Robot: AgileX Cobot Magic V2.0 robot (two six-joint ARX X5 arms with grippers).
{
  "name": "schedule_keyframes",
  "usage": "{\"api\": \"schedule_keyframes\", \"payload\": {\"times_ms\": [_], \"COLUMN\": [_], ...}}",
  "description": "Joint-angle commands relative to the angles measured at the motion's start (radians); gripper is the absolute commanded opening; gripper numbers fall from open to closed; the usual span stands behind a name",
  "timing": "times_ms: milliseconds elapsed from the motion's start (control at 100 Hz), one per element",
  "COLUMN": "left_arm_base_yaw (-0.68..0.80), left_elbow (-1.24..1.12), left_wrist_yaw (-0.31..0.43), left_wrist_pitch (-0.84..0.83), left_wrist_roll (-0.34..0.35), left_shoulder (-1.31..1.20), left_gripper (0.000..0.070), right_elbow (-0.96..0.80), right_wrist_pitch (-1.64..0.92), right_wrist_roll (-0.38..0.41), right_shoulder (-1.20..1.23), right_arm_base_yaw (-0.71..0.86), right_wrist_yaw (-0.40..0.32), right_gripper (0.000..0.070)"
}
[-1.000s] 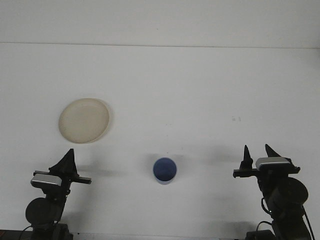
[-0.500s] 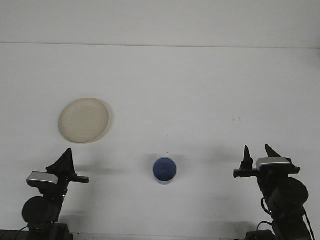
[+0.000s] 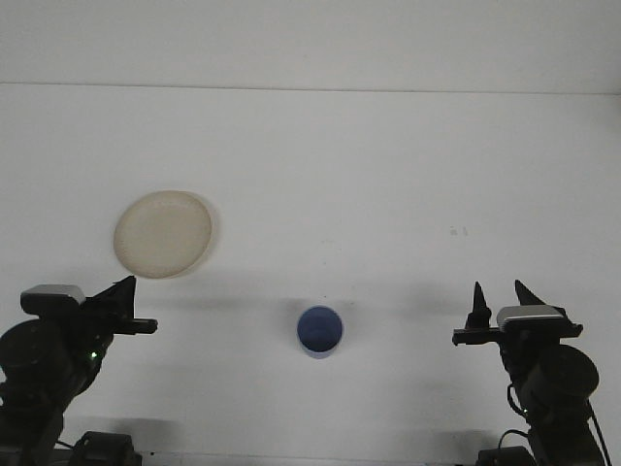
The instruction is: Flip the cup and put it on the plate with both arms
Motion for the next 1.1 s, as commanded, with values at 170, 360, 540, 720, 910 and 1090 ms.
{"api": "schedule_keyframes", "payload": {"times_ms": [170, 360, 540, 720, 910, 1090], "left_arm_base_yaw": [-0.002, -0.002, -0.002, -0.002, -0.002, -0.002], "left_elbow": [0.240, 0.330, 0.334, 0.334, 0.334, 0.334], "left_wrist_yaw": [0.014, 0.014, 0.014, 0.014, 0.013, 0.013], "left_wrist_pitch": [-0.293, -0.475, -0.499, -0.504, -0.504, -0.505], "left_wrist_roll": [0.068, 0.103, 0.122, 0.122, 0.123, 0.122], "left_shoulder": [0.231, 0.365, 0.401, 0.398, 0.398, 0.398], "left_gripper": [0.0011, 0.0011, 0.0011, 0.0019, 0.0284, 0.0395], "right_elbow": [0.006, 0.006, 0.006, 0.006, 0.006, 0.006], "right_wrist_pitch": [0.008, 0.008, 0.008, 0.008, 0.008, 0.008], "right_wrist_roll": [0.005, 0.005, 0.005, 0.002, 0.002, 0.002], "right_shoulder": [0.000, 0.000, 0.000, 0.000, 0.000, 0.000], "right_arm_base_yaw": [0.002, 0.002, 0.002, 0.002, 0.002, 0.002], "right_wrist_yaw": [0.002, 0.002, 0.002, 0.002, 0.002, 0.002], "right_gripper": [0.0434, 0.0434, 0.0434, 0.0434, 0.0434, 0.0434]}}
